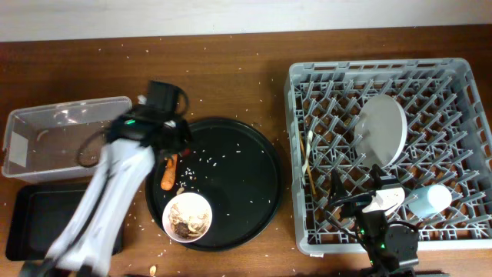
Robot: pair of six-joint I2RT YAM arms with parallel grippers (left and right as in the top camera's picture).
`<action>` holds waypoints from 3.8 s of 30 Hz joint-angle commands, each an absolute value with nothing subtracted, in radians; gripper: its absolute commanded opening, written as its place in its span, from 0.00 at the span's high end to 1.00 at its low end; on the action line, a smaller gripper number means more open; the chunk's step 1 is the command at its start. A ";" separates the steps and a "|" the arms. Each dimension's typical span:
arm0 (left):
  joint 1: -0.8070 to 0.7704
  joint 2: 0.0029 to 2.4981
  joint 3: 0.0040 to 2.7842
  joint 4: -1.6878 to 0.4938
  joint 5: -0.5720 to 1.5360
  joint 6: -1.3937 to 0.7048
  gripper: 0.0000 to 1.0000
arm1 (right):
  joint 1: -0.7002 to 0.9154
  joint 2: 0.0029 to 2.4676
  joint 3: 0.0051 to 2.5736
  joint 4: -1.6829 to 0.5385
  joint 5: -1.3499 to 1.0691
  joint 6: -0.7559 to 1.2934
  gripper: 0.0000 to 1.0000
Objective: Sort waste into correct bins and load items into the dishwasher rack
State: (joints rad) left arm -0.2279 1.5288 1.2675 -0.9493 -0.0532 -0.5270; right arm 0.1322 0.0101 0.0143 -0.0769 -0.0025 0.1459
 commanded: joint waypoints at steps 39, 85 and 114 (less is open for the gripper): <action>0.160 1.595 1.391 -1.404 -0.187 -0.646 0.99 | 0.130 0.004 0.006 -0.076 -0.012 0.139 0.01; 0.633 1.505 1.115 -1.202 0.654 0.005 1.00 | 0.130 0.004 0.006 -0.075 -0.012 0.139 0.01; 1.267 1.469 0.775 -1.462 1.462 0.980 1.00 | 0.130 0.004 0.006 -0.075 -0.012 0.139 0.01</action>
State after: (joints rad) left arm 1.3174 1.5127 0.7776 -1.4555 1.4868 0.7948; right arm 0.1322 0.0109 0.0128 -0.0742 -0.0097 0.1459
